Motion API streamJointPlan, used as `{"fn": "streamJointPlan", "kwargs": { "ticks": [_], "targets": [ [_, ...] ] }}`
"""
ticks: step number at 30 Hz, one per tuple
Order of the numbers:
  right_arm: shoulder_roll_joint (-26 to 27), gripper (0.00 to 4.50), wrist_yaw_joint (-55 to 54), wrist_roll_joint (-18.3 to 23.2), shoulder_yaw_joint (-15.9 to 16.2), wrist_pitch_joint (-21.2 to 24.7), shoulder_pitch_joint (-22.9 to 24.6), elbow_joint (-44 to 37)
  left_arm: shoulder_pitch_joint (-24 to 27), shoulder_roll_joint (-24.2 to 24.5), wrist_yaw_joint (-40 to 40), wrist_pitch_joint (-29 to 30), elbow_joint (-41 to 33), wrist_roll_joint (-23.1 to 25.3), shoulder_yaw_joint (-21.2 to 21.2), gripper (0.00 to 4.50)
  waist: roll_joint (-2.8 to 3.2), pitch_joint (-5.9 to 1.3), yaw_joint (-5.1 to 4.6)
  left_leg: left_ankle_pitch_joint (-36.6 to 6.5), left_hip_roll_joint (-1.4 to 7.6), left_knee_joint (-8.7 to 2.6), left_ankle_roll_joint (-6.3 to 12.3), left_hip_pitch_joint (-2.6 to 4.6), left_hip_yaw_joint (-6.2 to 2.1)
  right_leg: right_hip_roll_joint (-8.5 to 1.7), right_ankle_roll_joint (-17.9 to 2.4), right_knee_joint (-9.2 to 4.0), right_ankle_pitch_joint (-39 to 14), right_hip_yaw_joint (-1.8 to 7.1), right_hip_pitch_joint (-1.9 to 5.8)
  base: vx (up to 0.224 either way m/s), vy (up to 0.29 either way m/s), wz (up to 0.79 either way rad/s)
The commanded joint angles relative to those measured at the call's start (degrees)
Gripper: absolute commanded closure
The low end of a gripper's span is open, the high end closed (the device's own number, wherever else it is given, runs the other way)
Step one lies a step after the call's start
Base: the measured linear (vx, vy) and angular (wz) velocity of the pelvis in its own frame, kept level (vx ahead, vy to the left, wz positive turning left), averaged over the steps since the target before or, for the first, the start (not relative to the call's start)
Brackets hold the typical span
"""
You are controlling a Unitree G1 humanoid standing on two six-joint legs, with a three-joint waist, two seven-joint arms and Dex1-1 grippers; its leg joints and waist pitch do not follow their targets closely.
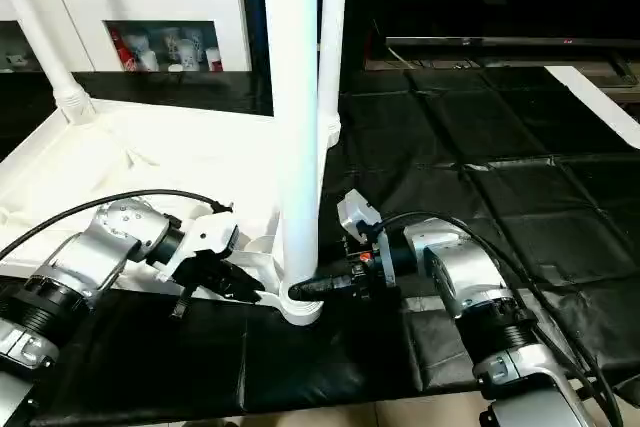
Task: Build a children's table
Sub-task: Rotate leg to tighten
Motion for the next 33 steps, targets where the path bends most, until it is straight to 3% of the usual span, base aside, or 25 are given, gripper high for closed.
{"fn": "streamJointPlan", "kwargs": {
  "ticks": [1,7,9,11,15,17,18,19,20,25,29,31,33],
  "targets": [
    [0.5,2.26,0.2,0.8,0.3,0.8,-0.7,-0.2,-0.4,0.1,-2.2,-0.8,-1.1,-0.2,-1.4,4.5,-0.21,-4.07,-0.45,-11.3,1.51,-3.94,1.48,0.37,0.03,-3.3,-11.1,-4.22,-16.3,2.95,3.02,0.0,0.0,0.0],
    [2.6,2.35,-6.3,0.9,-1.4,2.3,1.4,-2.9,-0.6,-1.6,2.4,3.6,-1.2,-0.3,0.1,4.5,-0.31,-3.88,-0.52,-12.1,1.48,-4.07,1.11,0.46,0.0,-3.25,-10.3,-4.45,-18.6,2.93,2.89,0.0,0.0,0.0],
    [3.4,2.39,-10.2,-0.1,-1.8,2.8,1.9,-3.2,-1.0,-2.5,5.1,5.4,-0.8,0.0,0.9,4.5,-0.39,-3.75,-0.67,-13.0,1.39,-4.23,0.46,0.45,-0.15,-3.32,-9.1,-4.69,-21.2,2.92,2.89,0.0,0.0,0.0],
    [4.9,2.41,-15.6,-1.4,-2.7,3.5,1.8,-2.6,-1.6,-3.7,8.3,7.9,-0.3,0.1,2.0,4.5,0.17,-3.66,-0.83,-14.3,1.21,-4.25,-0.13,0.7,-0.22,-3.35,-8.5,-5.07,-23.7,2.84,2.74,0.0,0.0,0.0],
    [9.4,2.47,-27.7,-3.5,-5.0,5.9,0.9,-1.2,-2.9,-8.2,17.3,15.2,0.3,0.7,4.1,4.5,0.02,-3.48,-2.36,-16.2,0.87,-4.31,-1.37,0.7,-0.51,-3.27,-6.7,-5.61,-28.3,2.47,2.76,0.0,0.0,0.0],
    [13.8,2.48,-37.5,-5.2,-6.5,7.1,-0.8,1.7,-5.0,-13.4,25.3,18.8,2.9,0.5,6.3,4.5,-0.11,-3.43,-3.22,-15.6,0.72,-4.31,-1.61,0.4,-0.6,-3.15,-6.5,-5.6,-28.4,2.37,2.75,0.0,0.0,0.0],
    [14.4,2.48,-38.7,-5.4,-6.6,7.2,-1.0,1.9,-5.4,-14.0,26.5,19.3,3.3,0.5,6.6,4.5,-0.27,-3.66,-3.78,-14.9,0.5,-4.3,-1.31,-0.14,-0.82,-3.21,-5.7,-5.71,-28.5,2.11,3.33,0.0,0.0,0.0],
    [14.4,2.49,-38.8,-5.4,-6.6,7.2,-1.0,1.9,-5.4,-14.1,26.5,19.3,3.4,0.5,6.6,4.5,-0.27,-3.66,-3.78,-14.9,0.5,-4.3,-1.31,-0.14,-0.82,-3.21,-5.7,-5.71,-28.5,2.11,3.33,0.0,0.0,0.0],
    [17.0,2.5,-44.1,-6.1,-7.4,6.4,-2.3,4.1,-7.3,-17.0,31.7,20.4,5.7,0.3,8.1,4.5,-0.41,-3.75,-4.49,-13.6,0.36,-4.02,-0.4,-0.38,-0.53,-3.04,-5.8,-5.77,-26.1,2.38,3.13,0.0,0.0,0.0],
    [22.5,2.53,-53.2,-7.8,-8.9,4.6,-5.6,8.1,-10.3,-21.7,41.0,22.3,8.8,0.6,11.7,4.5,-0.23,-4.15,-4.73,-10.2,0.32,-3.67,1.01,-0.26,-0.27,-2.84,-9.3,-5.04,-18.1,2.51,3.26,0.0,0.0,0.0],
    [23.7,2.53,-53.5,-8.3,-8.9,2.9,-6.3,8.6,-10.3,-21.8,40.5,22.0,8.3,1.0,11.7,4.5,-0.11,-4.31,-4.75,-8.5,0.5,-3.66,2.24,-0.3,-0.22,-2.7,-11.4,-4.43,-11.8,2.56,3.47,0.0,0.0,0.0],
    [23.9,2.0,-52.9,-7.8,-9.2,2.8,-6.1,8.3,-10.0,-21.5,39.8,21.5,8.0,1.2,11.5,4.5,-0.06,-4.27,-4.76,-8.5,0.57,-3.69,2.58,-0.27,-0.21,-2.74,-12.0,-4.36,-10.7,2.58,3.55,0.0,0.0,0.0],
    [23.9,1.84,-52.2,-7.4,-9.4,2.9,-5.8,7.8,-9.7,-21.0,38.9,21.0,7.7,1.3,11.2,4.5,-0.04,-4.18,-4.82,-9.3,0.62,-3.78,2.62,-0.2,-0.21,-2.81,-12.2,-4.42,-11.3,2.59,3.56,0.0,0.0,0.0]
  ]
}}
